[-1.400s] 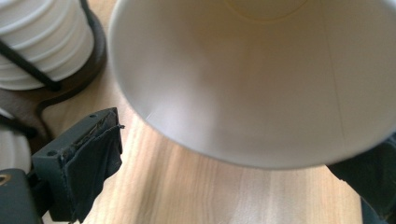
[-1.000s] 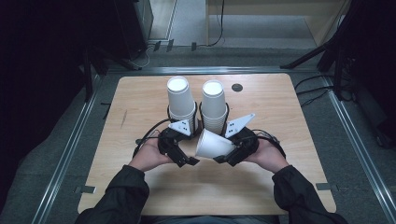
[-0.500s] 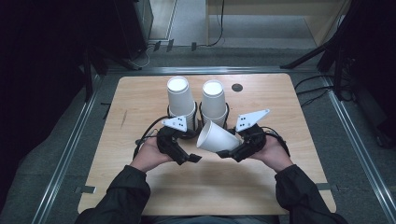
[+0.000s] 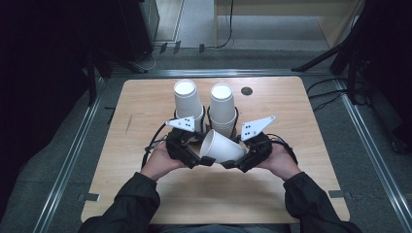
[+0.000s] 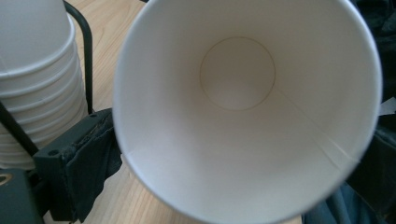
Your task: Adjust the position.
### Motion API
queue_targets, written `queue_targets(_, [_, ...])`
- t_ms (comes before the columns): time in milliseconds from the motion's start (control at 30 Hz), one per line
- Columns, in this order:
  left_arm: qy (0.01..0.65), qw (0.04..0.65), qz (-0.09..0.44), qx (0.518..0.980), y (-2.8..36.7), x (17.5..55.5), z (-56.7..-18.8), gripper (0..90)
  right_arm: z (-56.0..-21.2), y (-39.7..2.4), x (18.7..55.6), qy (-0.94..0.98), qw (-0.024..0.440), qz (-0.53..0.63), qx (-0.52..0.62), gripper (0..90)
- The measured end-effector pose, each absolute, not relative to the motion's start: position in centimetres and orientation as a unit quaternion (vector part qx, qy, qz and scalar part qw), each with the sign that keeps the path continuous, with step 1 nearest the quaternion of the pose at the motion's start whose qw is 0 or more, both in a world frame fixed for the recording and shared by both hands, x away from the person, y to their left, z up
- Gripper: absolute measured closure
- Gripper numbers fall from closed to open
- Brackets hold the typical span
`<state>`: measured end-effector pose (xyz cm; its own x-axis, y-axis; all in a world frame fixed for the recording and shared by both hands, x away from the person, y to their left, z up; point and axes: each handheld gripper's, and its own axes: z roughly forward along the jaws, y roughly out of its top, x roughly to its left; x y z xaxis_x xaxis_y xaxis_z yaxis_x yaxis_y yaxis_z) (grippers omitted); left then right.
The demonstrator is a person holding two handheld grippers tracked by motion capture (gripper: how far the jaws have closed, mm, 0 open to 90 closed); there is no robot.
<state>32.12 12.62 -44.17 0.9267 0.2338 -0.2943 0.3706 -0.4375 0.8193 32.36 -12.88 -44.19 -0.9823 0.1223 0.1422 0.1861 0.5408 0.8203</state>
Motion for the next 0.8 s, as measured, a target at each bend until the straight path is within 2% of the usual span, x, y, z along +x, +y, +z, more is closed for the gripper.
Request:
queue_targets(100, [0.176, 0.505, -0.068, 0.842, 12.5, 31.9, -44.1, 0.8, -44.2, -12.6, 32.3, -0.875, 0.039, -0.475, -0.084, 21.4])
queue_targets(167, [0.169, 0.51, -0.067, 0.841, 12.6, 31.8, -44.0, 7.3, -44.0, -12.4, 32.1, -0.873, 0.039, -0.48, -0.077, 21.4])
queue_targets(433, [0.156, 0.499, -0.049, 0.851, 12.6, 31.3, -43.4, 15.0, -44.2, -12.3, 32.1, -0.877, 0.044, -0.473, -0.071, 22.9])
queue_targets(600, [0.157, 0.49, -0.054, 0.856, 12.7, 31.5, -43.4, 16.9, -44.4, -12.2, 32.3, -0.879, 0.053, -0.468, -0.073, 23.0])
queue_targets(667, [0.163, 0.486, -0.057, 0.857, 12.9, 31.6, -43.5, 17.0, -44.5, -12.0, 32.4, -0.879, 0.06, -0.468, -0.077, 22.2])
queue_targets(700, [0.167, 0.484, -0.056, 0.857, 12.9, 31.7, -43.5, 17.0, -44.6, -11.8, 32.4, -0.88, 0.057, -0.461, -0.097, 18.5])
queue_targets(733, [0.172, 0.478, -0.051, 0.86, 13.0, 31.8, -43.5, 17.0, -44.6, -11.8, 32.4, -0.88, 0.057, -0.461, -0.097, 18.5])
queue_targets(767, [0.178, 0.465, -0.047, 0.866, 13.1, 31.9, -43.5, 17.0, -44.8, -11.5, 32.4, -0.884, 0.058, -0.451, -0.107, 13.4])
queue_targets(800, [0.178, 0.465, -0.047, 0.866, 13.1, 31.9, -43.5, 17.0, -44.8, -11.5, 32.4, -0.884, 0.058, -0.451, -0.107, 13.4])
